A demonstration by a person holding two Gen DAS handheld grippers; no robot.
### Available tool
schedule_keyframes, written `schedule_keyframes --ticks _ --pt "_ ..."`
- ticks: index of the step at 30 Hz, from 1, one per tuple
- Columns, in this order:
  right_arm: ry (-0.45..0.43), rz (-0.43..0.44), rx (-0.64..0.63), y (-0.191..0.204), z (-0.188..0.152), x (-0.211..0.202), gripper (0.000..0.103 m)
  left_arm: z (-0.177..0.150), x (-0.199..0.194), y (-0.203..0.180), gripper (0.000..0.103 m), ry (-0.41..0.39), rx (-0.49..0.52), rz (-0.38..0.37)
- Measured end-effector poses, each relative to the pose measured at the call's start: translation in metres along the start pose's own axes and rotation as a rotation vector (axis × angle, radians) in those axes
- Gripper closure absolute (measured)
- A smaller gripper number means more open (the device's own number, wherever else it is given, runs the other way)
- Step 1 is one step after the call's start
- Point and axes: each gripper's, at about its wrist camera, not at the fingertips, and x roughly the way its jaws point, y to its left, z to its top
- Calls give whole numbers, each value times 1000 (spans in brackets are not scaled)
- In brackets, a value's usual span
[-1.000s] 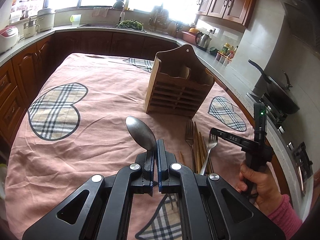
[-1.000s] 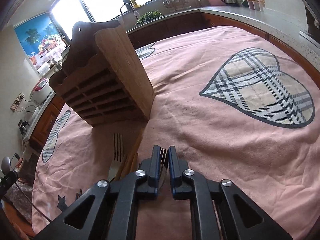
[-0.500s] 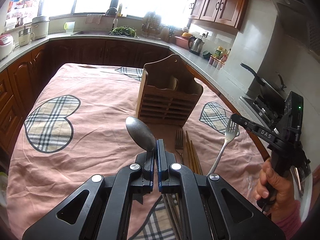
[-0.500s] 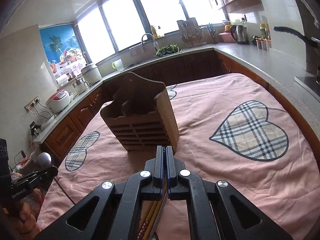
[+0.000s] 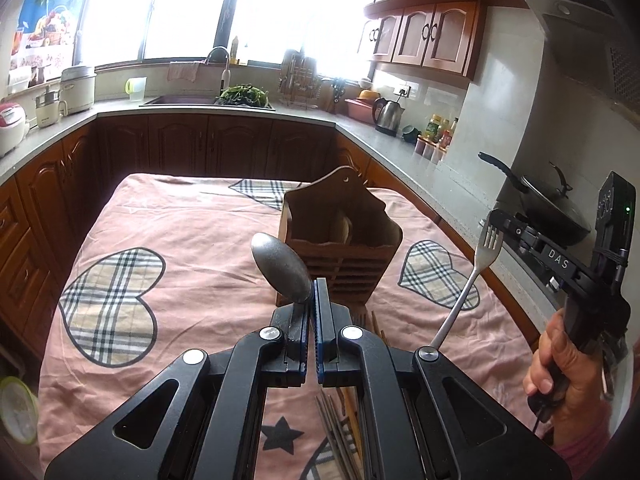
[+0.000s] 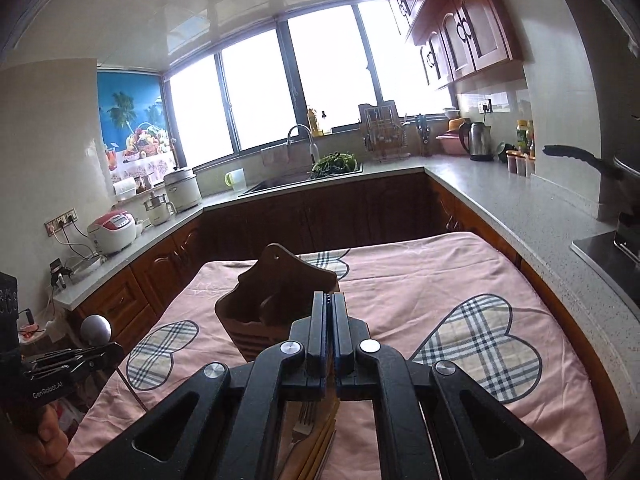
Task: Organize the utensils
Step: 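Lift the spoon with the left gripper while the right gripper carries the fork toward the holder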
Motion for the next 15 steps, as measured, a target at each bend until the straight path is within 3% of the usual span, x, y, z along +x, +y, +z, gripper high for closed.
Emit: schedule_keyframes --ticks 15 --pt "-165 -62 -56 1 54 21 101 60 31 -4 101 -97 53 23"
